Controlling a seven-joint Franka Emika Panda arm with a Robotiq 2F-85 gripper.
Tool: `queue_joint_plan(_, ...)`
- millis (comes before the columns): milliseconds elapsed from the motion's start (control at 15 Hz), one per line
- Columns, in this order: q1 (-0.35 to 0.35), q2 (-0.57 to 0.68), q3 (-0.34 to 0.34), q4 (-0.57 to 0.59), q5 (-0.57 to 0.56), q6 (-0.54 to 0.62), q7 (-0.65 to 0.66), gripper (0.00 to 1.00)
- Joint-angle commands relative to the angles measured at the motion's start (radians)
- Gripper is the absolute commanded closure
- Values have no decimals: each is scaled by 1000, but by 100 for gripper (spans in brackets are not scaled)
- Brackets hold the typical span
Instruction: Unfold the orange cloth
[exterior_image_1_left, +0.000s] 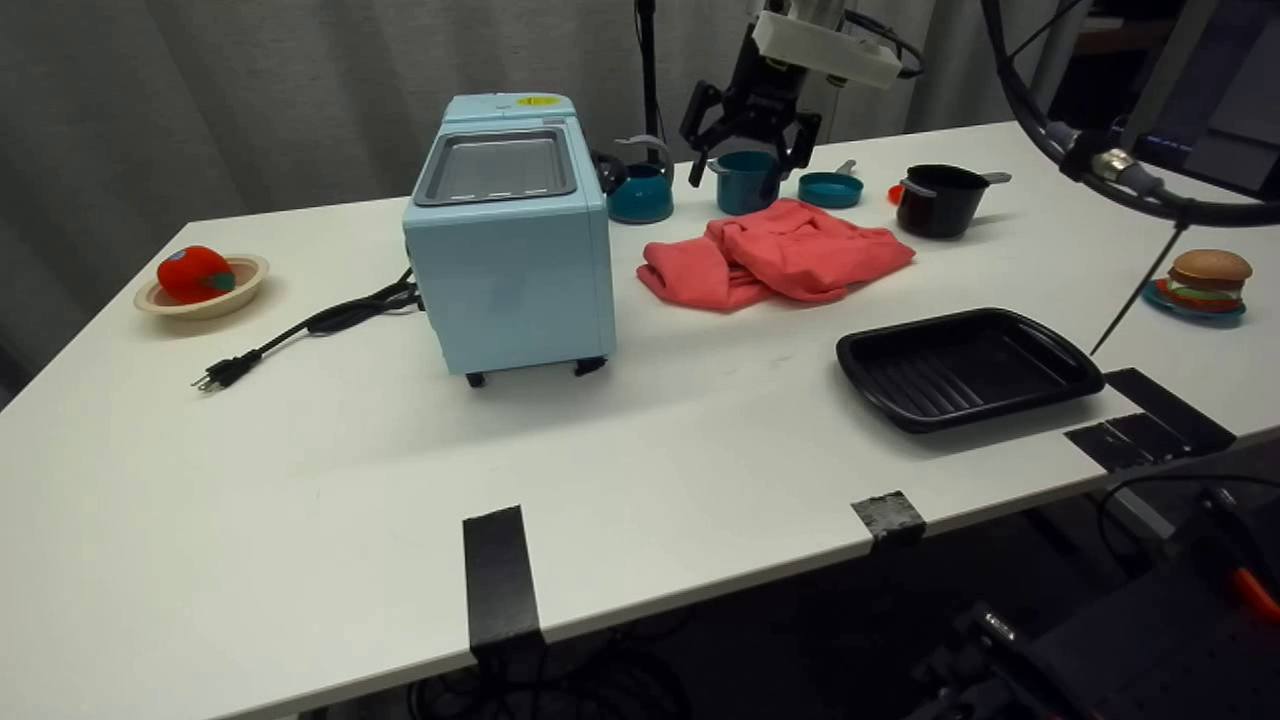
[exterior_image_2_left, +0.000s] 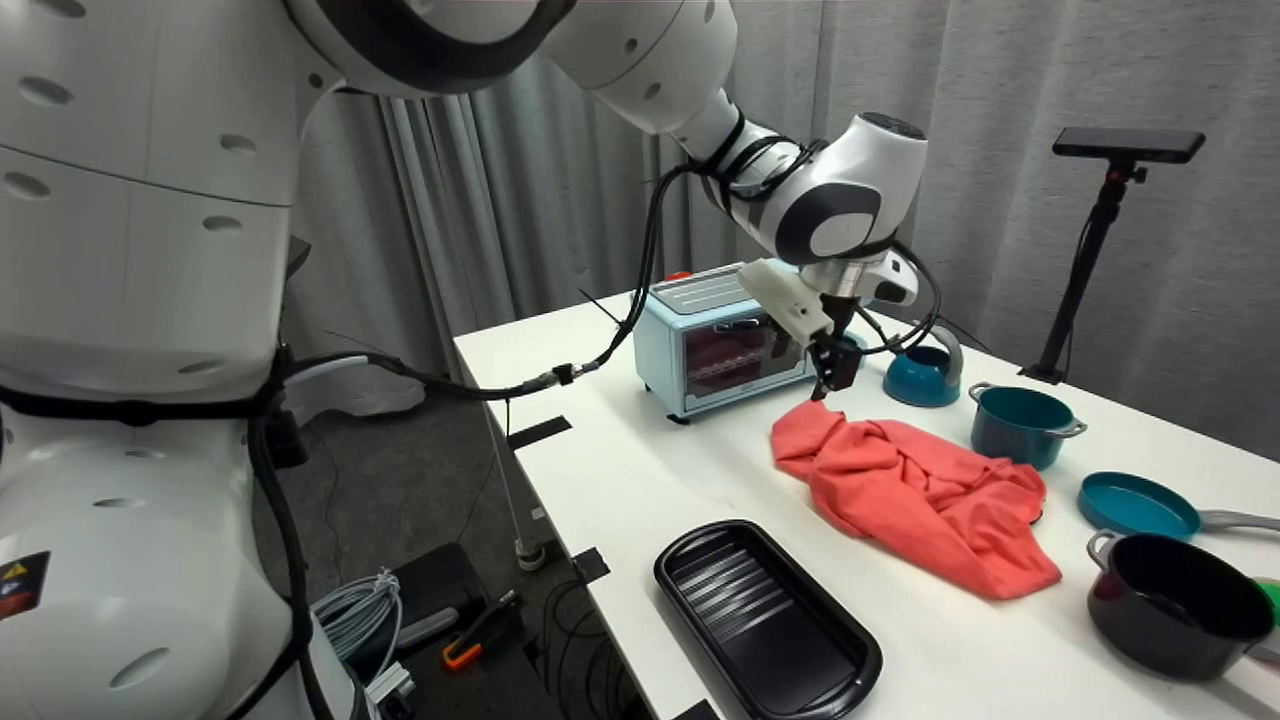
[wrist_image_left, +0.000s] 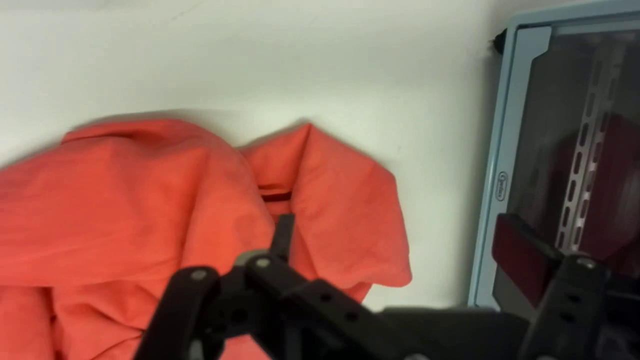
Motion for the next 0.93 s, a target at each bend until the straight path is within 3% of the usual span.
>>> queue_joint_plan(0,10,55,-46,50,-29,27,89,0)
queue_joint_plan(867,-33,284,-189,276,-119,-123,338,0)
